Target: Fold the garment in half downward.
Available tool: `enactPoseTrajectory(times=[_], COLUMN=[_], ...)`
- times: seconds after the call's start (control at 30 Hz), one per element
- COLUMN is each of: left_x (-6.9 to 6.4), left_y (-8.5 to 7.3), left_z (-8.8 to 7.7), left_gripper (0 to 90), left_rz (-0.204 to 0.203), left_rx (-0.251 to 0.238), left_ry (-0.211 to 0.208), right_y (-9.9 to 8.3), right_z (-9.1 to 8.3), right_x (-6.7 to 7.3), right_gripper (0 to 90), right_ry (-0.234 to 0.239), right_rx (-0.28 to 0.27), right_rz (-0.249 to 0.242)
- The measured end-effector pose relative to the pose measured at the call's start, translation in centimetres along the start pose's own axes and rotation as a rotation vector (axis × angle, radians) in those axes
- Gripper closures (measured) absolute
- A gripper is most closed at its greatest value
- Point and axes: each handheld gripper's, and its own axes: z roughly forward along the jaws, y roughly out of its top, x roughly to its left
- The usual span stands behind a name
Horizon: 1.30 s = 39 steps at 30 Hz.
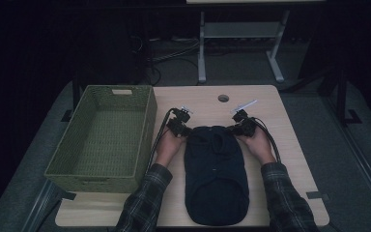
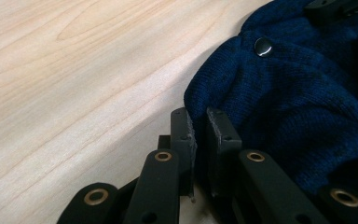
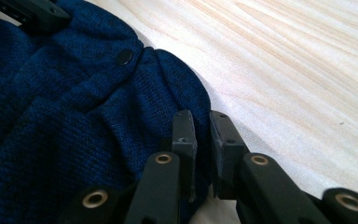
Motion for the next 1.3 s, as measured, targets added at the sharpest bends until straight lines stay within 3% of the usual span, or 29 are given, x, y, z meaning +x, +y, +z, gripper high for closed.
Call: enactPoseTrajectory(times=[0.23,0.6,0.83,0.97,1.1,1.3], left_x=[0.2,-0.5,-1.0,-1.2,-1.8,-3.0], left_y=[0.6,3.4,4.6,5.4,5.3,4.0], left_z=[-0.9,-4.7,-7.0,-7.9,-8.6,-9.4], left_gripper=[82.7,82.6,82.5,82.5,82.4,82.3], left_rz=[-0.013,0.022,0.043,0.057,0.083,0.126], left_rx=[-0.033,-0.133,-0.195,-0.223,-0.240,-0.272], left_ry=[0.022,0.062,0.097,0.120,0.125,0.119], right_y=[0.6,3.0,4.5,5.4,5.5,3.9], right_z=[-1.1,-4.9,-7.6,-8.7,-9.4,-9.9], right_x=[0.0,-0.1,0.8,1.1,1.4,2.2], right_gripper=[81.9,81.9,81.9,81.8,81.7,81.5], right_ry=[-0.026,-0.049,-0.087,-0.106,-0.109,-0.096], right_rx=[-0.024,-0.092,-0.159,-0.171,-0.191,-0.221], right_rz=[-0.012,-0.033,-0.082,-0.103,-0.109,-0.113])
